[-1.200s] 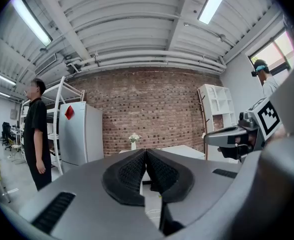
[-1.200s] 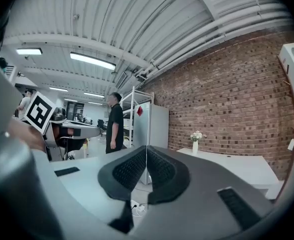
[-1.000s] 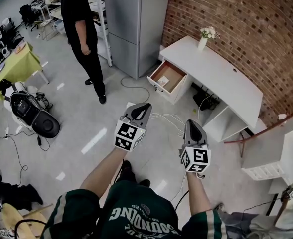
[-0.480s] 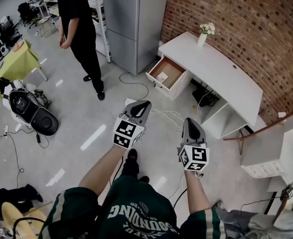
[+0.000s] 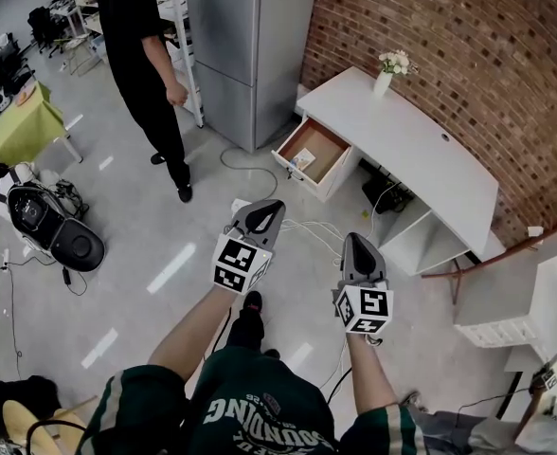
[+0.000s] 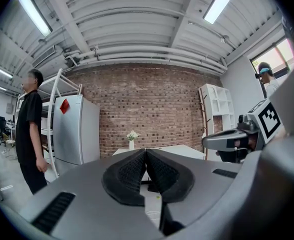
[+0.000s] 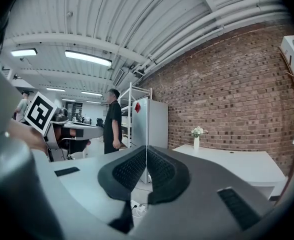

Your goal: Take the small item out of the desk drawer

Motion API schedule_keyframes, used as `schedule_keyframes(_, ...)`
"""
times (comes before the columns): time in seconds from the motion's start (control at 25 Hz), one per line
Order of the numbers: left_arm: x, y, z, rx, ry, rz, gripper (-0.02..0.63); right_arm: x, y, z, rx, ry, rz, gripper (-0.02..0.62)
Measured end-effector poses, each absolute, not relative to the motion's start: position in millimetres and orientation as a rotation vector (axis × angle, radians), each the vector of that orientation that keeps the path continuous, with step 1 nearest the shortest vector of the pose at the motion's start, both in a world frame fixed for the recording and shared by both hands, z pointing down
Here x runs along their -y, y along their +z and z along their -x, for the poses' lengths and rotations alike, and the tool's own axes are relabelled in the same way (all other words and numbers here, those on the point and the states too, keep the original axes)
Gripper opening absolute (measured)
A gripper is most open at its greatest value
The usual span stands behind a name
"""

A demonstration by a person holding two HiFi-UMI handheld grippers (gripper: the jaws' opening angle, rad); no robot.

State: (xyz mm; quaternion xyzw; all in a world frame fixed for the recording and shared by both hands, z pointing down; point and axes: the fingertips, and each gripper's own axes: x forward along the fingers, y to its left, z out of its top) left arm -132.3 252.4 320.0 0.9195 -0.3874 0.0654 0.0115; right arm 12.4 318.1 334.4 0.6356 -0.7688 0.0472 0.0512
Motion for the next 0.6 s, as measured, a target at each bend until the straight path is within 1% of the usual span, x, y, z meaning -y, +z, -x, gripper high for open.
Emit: schedule_keyframes(0.6, -109, 341, 117, 1.121, 0.211, -2.884, 0.016, -178, 346, -15, 2.271, 0.157, -1.940, 0.025)
